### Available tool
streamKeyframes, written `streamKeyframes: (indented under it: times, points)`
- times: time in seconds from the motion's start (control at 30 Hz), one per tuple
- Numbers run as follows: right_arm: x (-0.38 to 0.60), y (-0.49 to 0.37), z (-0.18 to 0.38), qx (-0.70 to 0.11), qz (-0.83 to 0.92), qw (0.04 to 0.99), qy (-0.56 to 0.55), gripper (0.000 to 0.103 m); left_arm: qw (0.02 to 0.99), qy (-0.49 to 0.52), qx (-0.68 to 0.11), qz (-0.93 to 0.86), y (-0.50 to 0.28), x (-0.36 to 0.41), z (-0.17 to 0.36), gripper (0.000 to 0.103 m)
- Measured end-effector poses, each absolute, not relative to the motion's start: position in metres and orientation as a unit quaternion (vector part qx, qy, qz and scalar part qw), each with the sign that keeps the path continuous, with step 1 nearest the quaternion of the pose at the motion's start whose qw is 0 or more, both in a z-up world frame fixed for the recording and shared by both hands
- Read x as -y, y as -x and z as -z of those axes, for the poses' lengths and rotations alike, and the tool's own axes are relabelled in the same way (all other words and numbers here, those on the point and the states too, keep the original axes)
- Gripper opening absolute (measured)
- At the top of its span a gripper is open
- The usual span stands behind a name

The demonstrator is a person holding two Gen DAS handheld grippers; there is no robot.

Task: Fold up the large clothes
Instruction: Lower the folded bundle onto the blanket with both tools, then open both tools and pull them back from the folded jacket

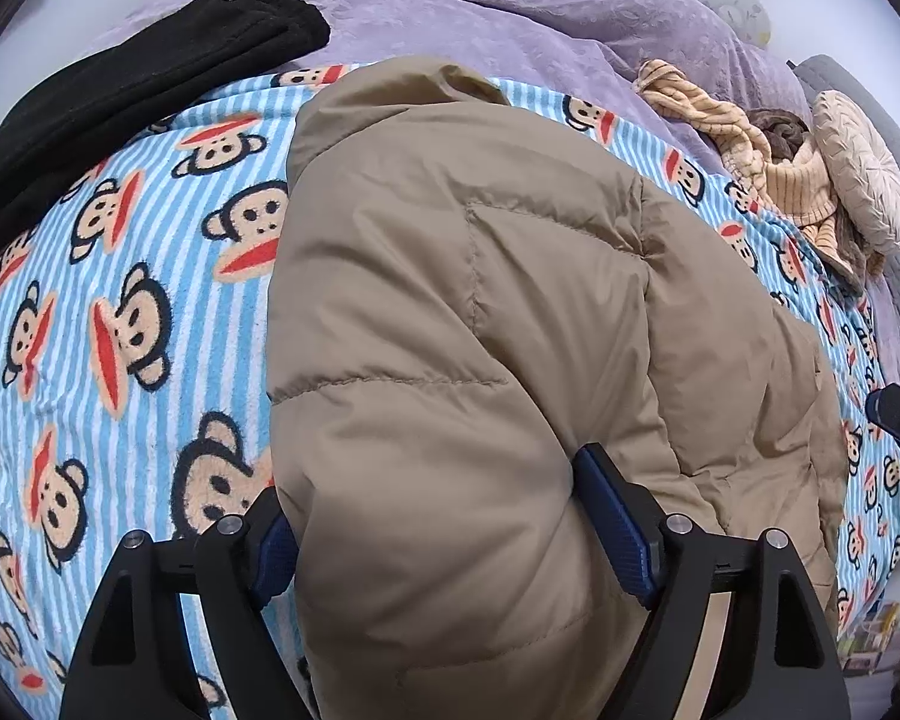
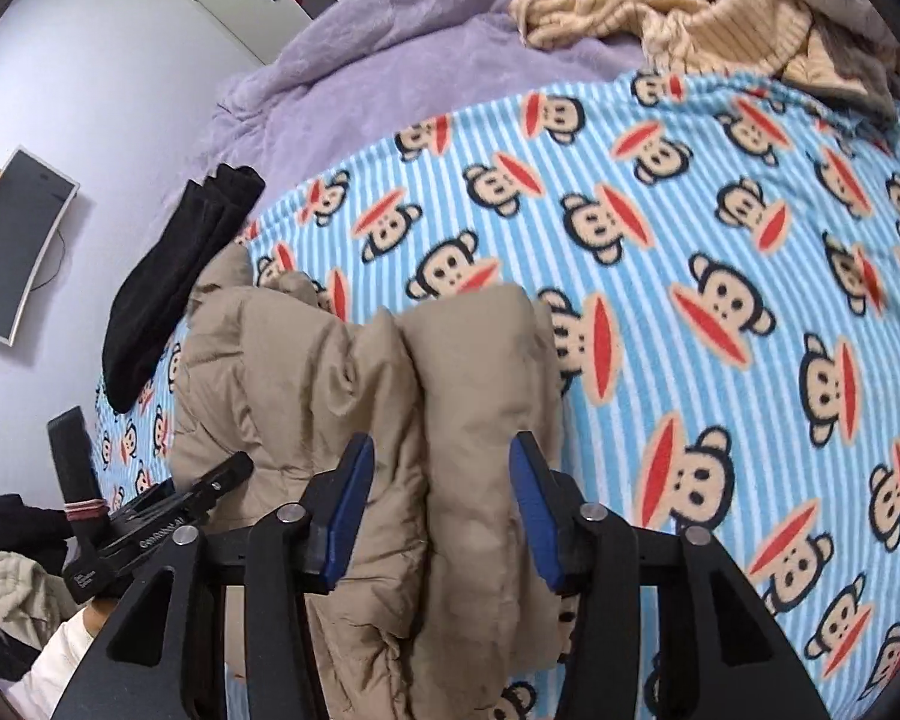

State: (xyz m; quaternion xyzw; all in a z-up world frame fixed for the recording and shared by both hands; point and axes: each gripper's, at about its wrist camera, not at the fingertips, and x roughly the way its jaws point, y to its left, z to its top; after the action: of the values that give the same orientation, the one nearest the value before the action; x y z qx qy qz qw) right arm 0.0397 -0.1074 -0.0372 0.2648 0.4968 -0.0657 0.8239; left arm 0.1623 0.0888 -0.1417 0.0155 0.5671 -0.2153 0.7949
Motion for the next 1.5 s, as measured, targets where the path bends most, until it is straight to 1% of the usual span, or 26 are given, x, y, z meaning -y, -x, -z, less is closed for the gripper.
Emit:
streamKeyframes:
  times: [0.07, 0.13, 0.27, 0.33, 0.47, 0.5, 0.53, 0.63, 0.77, 0.87, 1.0, 1.17, 1.33, 1.5]
  points:
    - [0.094, -0.064, 0.039, -0.501, 0.05, 0.83, -0.24, 0.043, 0.795, -0.017, -0.568, 0.212, -0.163, -0.088, 0.142, 0.085]
    - [0.084, -0.075, 0.052, -0.515, 0.041, 0.824, -0.23, 0.043, 0.798, -0.019, -0.567, 0.203, -0.163, -0.088, 0.137, 0.085]
    - [0.087, -0.085, 0.091, -0.554, 0.075, 0.787, -0.261, 0.043, 0.833, -0.011, -0.521, 0.185, -0.158, -0.1, 0.112, 0.085]
    - [0.09, -0.085, 0.101, -0.559, 0.082, 0.778, -0.274, 0.043, 0.844, -0.009, -0.505, 0.181, -0.158, -0.103, 0.105, 0.085]
    - [0.092, -0.082, 0.113, -0.571, 0.082, 0.773, -0.265, 0.043, 0.822, -0.033, -0.538, 0.185, -0.165, -0.09, 0.13, 0.085]
    - [0.093, -0.082, 0.116, -0.574, 0.083, 0.772, -0.262, 0.043, 0.824, -0.033, -0.534, 0.187, -0.164, -0.087, 0.135, 0.093]
    - [0.092, -0.083, 0.12, -0.576, 0.085, 0.77, -0.26, 0.043, 0.823, -0.036, -0.535, 0.188, -0.163, -0.084, 0.14, 0.096]
    - [0.092, -0.087, 0.136, -0.583, 0.092, 0.765, -0.257, 0.043, 0.816, -0.028, -0.546, 0.19, -0.163, -0.082, 0.147, 0.097]
    - [0.093, -0.088, 0.149, -0.589, 0.096, 0.759, -0.262, 0.043, 0.812, -0.032, -0.551, 0.188, -0.161, -0.083, 0.144, 0.097]
    - [0.091, -0.087, 0.145, -0.592, 0.097, 0.758, -0.257, 0.043, 0.814, -0.041, -0.55, 0.184, -0.154, -0.088, 0.136, 0.097]
    - [0.087, -0.08, 0.13, -0.595, 0.093, 0.757, -0.253, 0.045, 0.817, -0.042, -0.545, 0.184, -0.14, -0.1, 0.123, 0.097]
    - [0.076, -0.061, 0.109, -0.595, 0.087, 0.76, -0.248, 0.046, 0.817, -0.039, -0.546, 0.18, -0.12, -0.116, 0.111, 0.097]
    - [0.058, -0.034, 0.082, -0.587, 0.088, 0.77, -0.232, 0.046, 0.812, -0.039, -0.555, 0.179, -0.102, -0.126, 0.108, 0.097]
    - [0.047, -0.007, 0.067, -0.589, 0.096, 0.77, -0.225, 0.046, 0.804, -0.044, -0.563, 0.185, -0.089, -0.129, 0.107, 0.097]
